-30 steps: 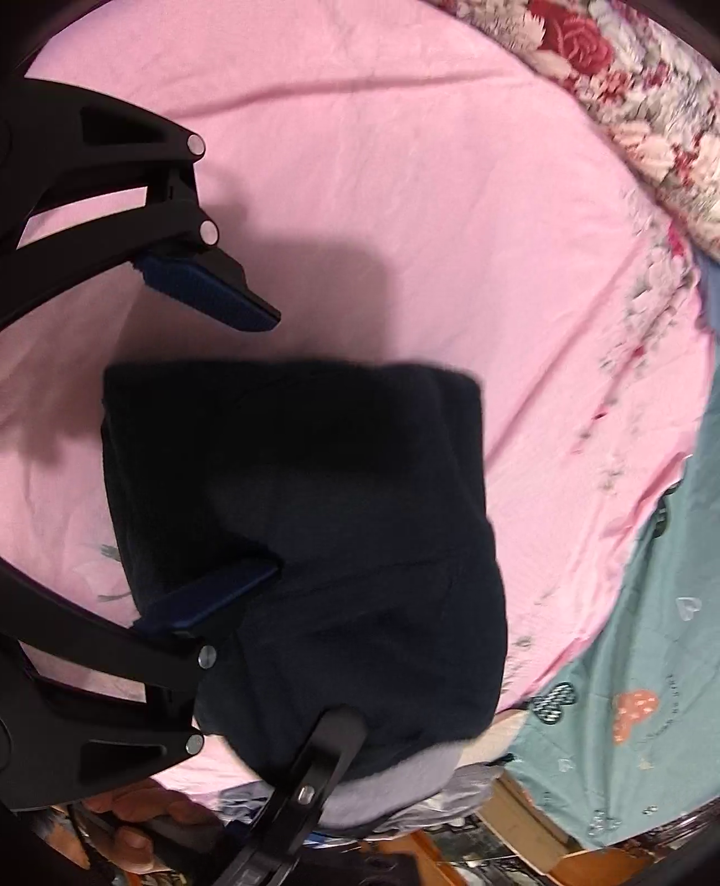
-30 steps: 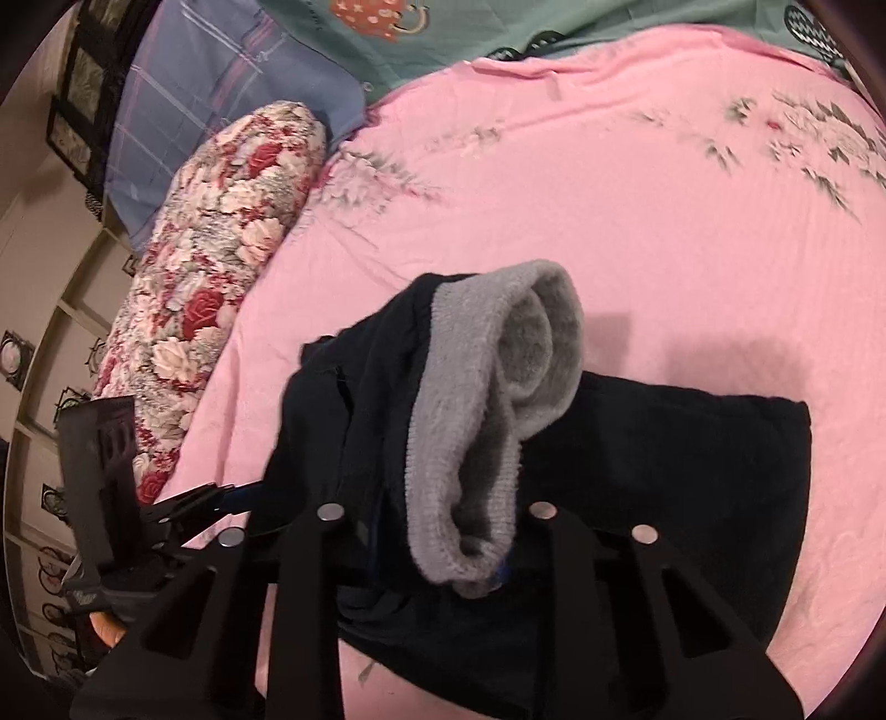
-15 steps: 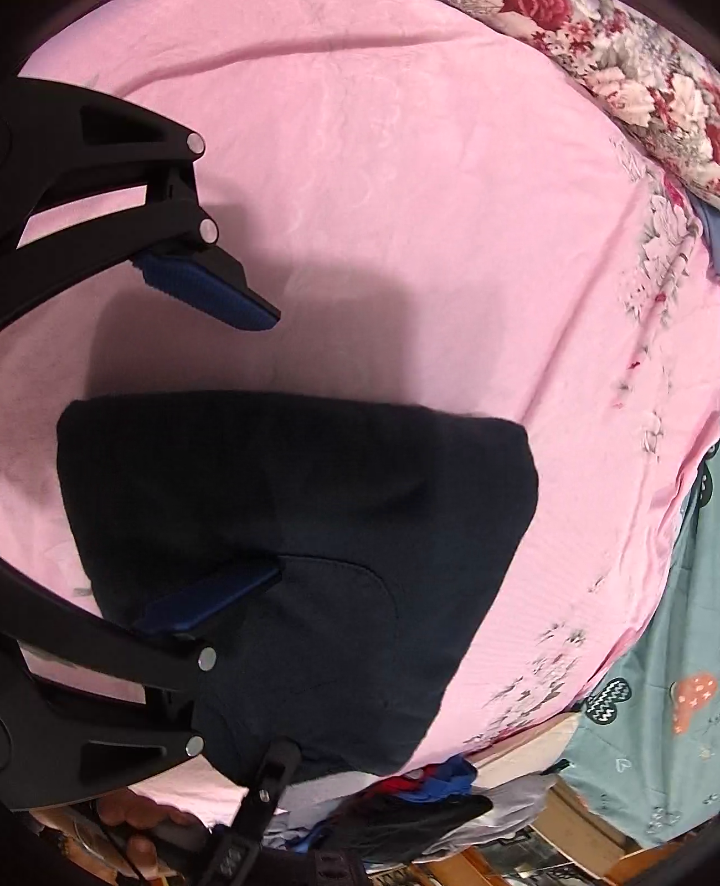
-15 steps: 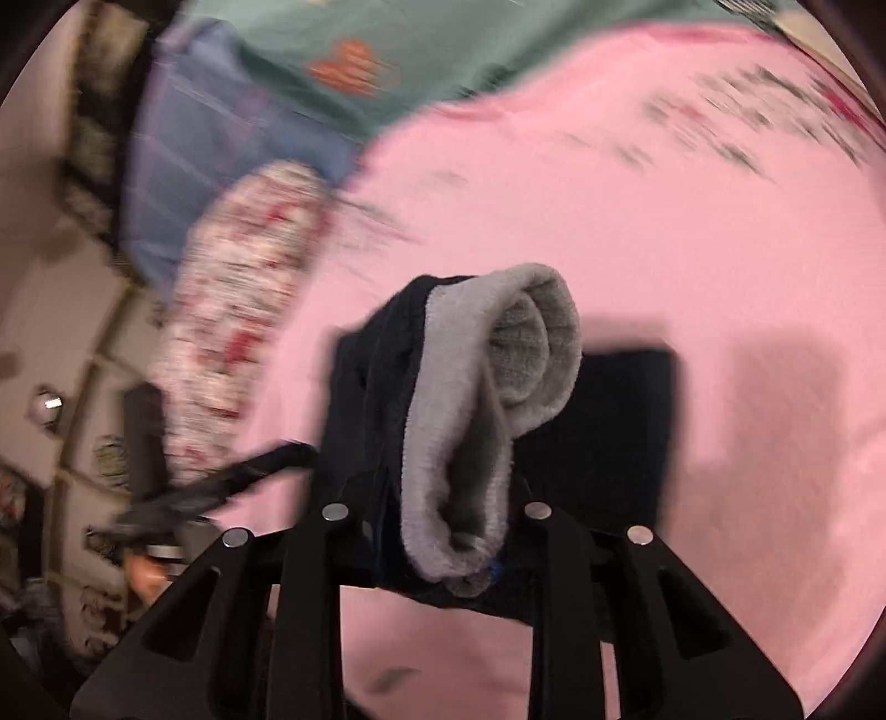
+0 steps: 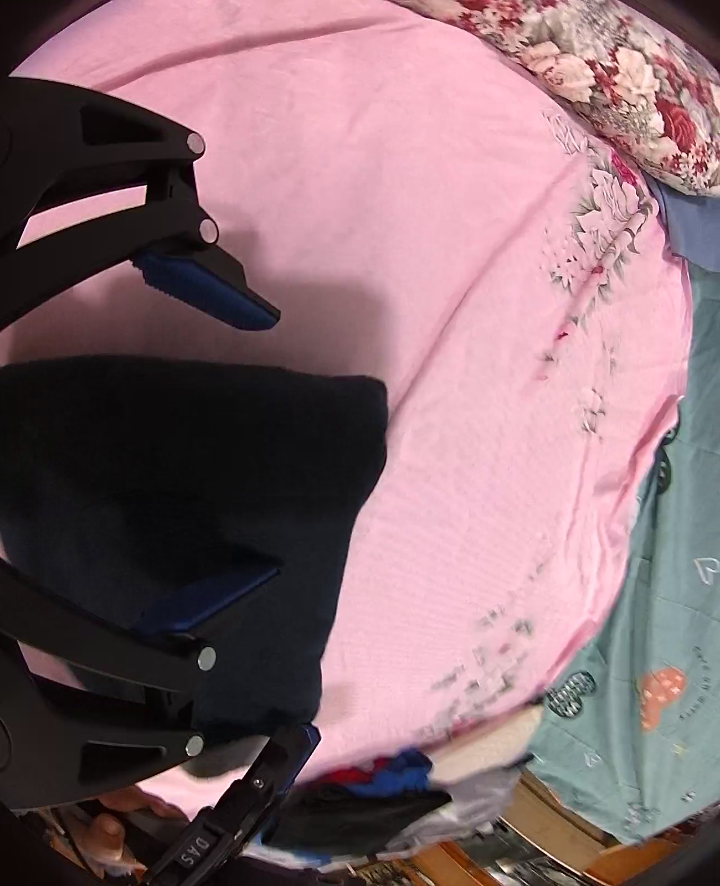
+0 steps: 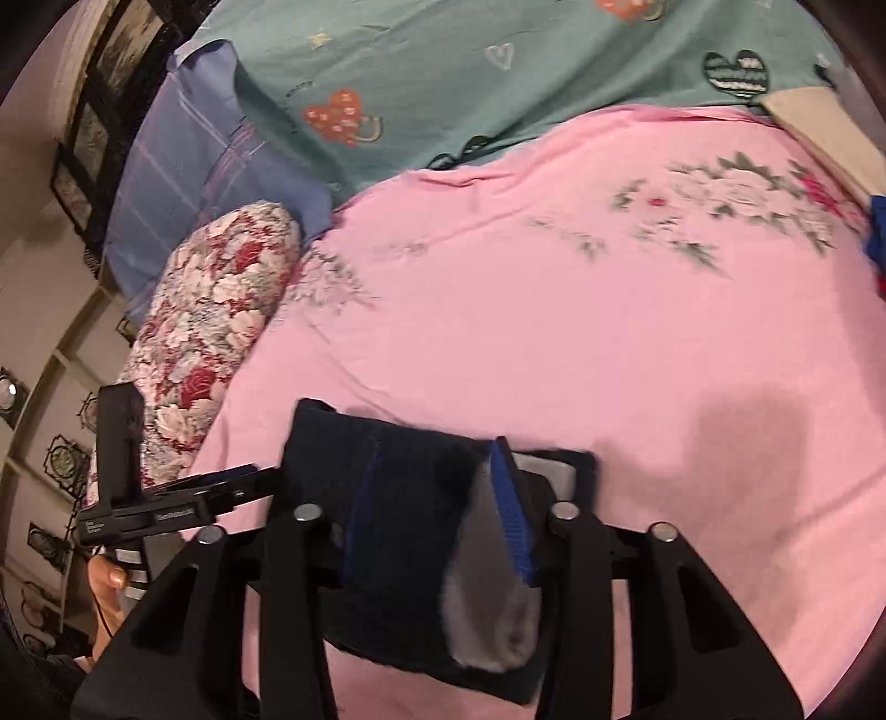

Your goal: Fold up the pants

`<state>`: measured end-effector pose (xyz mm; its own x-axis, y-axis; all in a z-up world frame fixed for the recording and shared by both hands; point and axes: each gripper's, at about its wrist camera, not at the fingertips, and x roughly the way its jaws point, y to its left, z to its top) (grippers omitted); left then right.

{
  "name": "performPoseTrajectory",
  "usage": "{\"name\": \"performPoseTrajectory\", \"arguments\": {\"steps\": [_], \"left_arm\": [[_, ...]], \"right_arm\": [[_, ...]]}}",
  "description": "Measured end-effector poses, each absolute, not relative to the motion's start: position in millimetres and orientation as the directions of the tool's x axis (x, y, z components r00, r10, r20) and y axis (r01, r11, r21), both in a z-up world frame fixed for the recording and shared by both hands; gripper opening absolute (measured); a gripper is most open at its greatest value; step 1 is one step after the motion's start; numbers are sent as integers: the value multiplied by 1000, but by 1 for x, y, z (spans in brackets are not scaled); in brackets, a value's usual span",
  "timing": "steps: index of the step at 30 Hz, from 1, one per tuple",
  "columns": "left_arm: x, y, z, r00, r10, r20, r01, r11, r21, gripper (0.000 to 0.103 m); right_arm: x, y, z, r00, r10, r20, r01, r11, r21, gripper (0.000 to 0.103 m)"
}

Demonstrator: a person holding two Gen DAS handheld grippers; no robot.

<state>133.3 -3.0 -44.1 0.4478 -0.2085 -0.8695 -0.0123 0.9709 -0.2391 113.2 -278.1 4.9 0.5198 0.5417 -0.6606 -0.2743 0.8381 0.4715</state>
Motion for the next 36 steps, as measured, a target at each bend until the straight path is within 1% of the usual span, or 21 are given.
{"name": "performPoseTrajectory", "arguments": {"steps": [1,2,3,4,5,6,8,10,15,17,19,20,22,23,25,26,27,28,30,33,36], "left_arm": [[139,-1,-53,426,-191,-884,-37,973,-228,92],[145,4,-65,395,-212,-894,-64,964,-257,95],[147,8,-72,374,-241,-896,-85,953,-292,96],[144,9,-70,391,-238,-889,-88,952,-293,96],[142,8,-68,390,-238,-889,-79,954,-290,96],[139,8,-65,394,-238,-888,-73,955,-288,96],[130,11,-56,404,-242,-882,-76,952,-296,95],[120,16,-49,420,-254,-871,-75,947,-312,95],[101,13,-56,403,-211,-890,-55,966,-254,95],[100,11,-71,364,-198,-910,-65,969,-237,96],[95,11,-68,382,-195,-904,-65,970,-236,95],[93,12,-64,382,-199,-902,-59,969,-239,95],[89,15,-57,385,-207,-899,-52,968,-245,95],[87,18,-52,390,-221,-894,-43,965,-258,95],[81,22,-42,404,-247,-881,-29,959,-282,95],[79,24,-39,408,-255,-876,-26,957,-290,94],[77,25,-36,411,-275,-869,-16,951,-308,93],[76,25,-34,409,-292,-865,-5,947,-322,93],[77,24,-36,382,-338,-860,9,932,-362,90],[81,18,-45,345,-374,-861,10,919,-395,77],[85,14,-53,312,-390,-866,9,913,-408,75]], "right_arm": [[116,-270,4,511,545,-665,-290,837,464,36],[121,-262,0,503,539,-675,-305,842,445,35],[123,-260,-6,502,518,-692,-300,855,422,29],[129,-258,-16,500,473,-725,-279,881,383,22],[133,-259,-25,496,438,-750,-261,899,352,4],[138,-263,-36,492,404,-771,-237,914,328,4],[137,-273,-44,473,449,-758,-237,894,381,4],[130,-274,-39,477,449,-755,-253,893,372,5],[92,-281,-17,447,557,-700,-322,830,455,16],[78,-278,-18,413,570,-710,-343,820,459,23],[73,-279,-29,394,517,-760,-319,852,415,23],[73,-282,-36,387,492,-780,-298,867,399,21],[73,-288,-41,380,514,-769,-272,856,438,22],[72,-289,-36,379,528,-760,-271,848,455,24],[69,-293,-25,382,576,-722,-278,817,505,40],[68,-296,-20,384,593,-707,-274,805,526,55],[67,-300,-14,400,598,-694,-265,801,537,63],[65,-305,-9,429,580,-692,-254,813,524,66],[64,-314,-1,480,537,-694,-223,840,495,79],[66,-328,1,506,533,-678,-180,834,521,81],[72,-335,-12,477,540,-693,-136,825,549,81]]}}
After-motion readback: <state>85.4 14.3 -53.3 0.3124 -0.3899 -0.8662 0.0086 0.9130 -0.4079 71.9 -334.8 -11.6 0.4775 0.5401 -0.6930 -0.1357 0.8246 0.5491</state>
